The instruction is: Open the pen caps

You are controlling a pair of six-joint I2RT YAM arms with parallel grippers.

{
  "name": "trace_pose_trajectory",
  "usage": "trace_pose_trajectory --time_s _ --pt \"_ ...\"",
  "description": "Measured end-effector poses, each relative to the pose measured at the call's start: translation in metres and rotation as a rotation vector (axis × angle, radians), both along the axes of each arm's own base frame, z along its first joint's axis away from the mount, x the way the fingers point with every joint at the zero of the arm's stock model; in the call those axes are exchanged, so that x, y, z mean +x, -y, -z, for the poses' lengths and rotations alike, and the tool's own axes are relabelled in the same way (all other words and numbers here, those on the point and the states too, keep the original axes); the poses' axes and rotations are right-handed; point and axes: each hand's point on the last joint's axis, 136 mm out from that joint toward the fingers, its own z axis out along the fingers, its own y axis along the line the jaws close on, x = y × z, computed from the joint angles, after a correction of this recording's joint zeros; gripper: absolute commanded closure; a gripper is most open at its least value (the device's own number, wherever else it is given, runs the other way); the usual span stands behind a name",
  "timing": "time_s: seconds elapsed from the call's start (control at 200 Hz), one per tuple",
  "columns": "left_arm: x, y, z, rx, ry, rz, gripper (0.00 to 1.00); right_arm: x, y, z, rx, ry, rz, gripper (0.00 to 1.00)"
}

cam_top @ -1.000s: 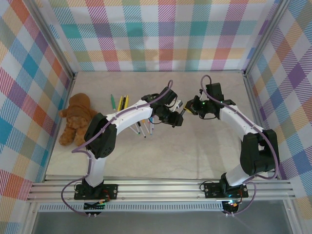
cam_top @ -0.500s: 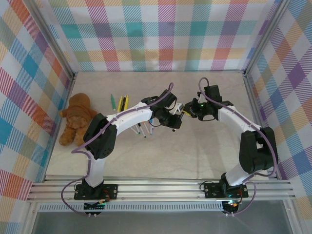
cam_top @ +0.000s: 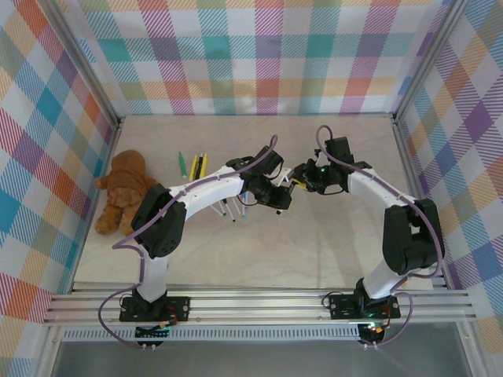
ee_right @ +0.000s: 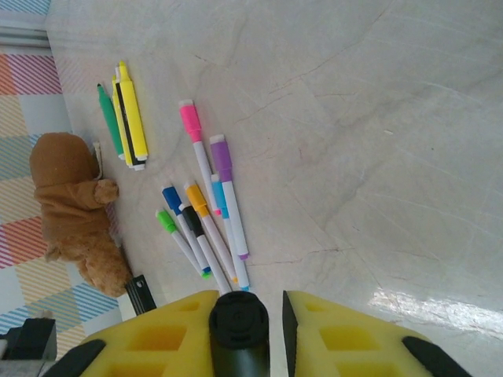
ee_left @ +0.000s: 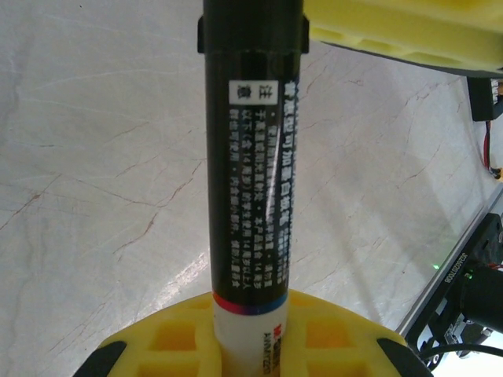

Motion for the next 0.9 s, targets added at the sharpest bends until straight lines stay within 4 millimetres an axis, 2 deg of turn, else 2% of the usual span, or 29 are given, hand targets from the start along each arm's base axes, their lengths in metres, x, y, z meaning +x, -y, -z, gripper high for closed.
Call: trace_pose_trajectory --time_s 0.05,0.3,0.465,0.52,0.58,0.64,0.675,0.73,0.835,0.9 --pt "-0.001 0.0 0.001 0.002 -0.004 0.0 1.0 0.001 -0.001 0.0 0.003 0.003 -0.005 1.0" --pt "-0.004 0.0 0.003 -0.003 -0.009 0.007 1.0 0.004 0.002 0.0 -0.019 0.003 0.008 1.0" --pt "-0.008 -0.003 -0.009 -0.079 0.097 -0.017 1.0 0.002 0.014 0.008 0.052 -0.157 0.014 1.0" --pt "-0.029 -0.02 -0.004 -0.042 0.054 -0.012 1.0 0.024 0.029 0.01 0.02 -0.125 0.069 1.0" --pt "-0.057 -0.041 0.003 0.015 -0.001 -0.001 1.0 0.054 0.058 0.005 -0.004 -0.067 0.156 1.0" --pt "-0.071 -0.05 0.003 0.046 -0.029 0.009 1.0 0.072 0.082 0.001 -0.026 -0.024 0.224 1.0" --pt "-0.073 -0.051 0.002 0.05 -0.031 0.011 1.0 0.078 0.093 -0.001 -0.038 -0.006 0.254 1.0" --pt "-0.074 -0.052 0.001 0.055 -0.032 0.01 1.0 0.081 0.099 -0.001 -0.046 0.005 0.271 1.0" --pt "-0.069 -0.057 -0.003 0.088 -0.021 -0.004 1.0 0.08 0.095 0.001 -0.055 0.004 0.261 1.0" --pt "-0.057 -0.059 -0.013 0.1 0.0 -0.026 1.0 0.079 0.092 0.004 -0.075 -0.003 0.247 1.0"
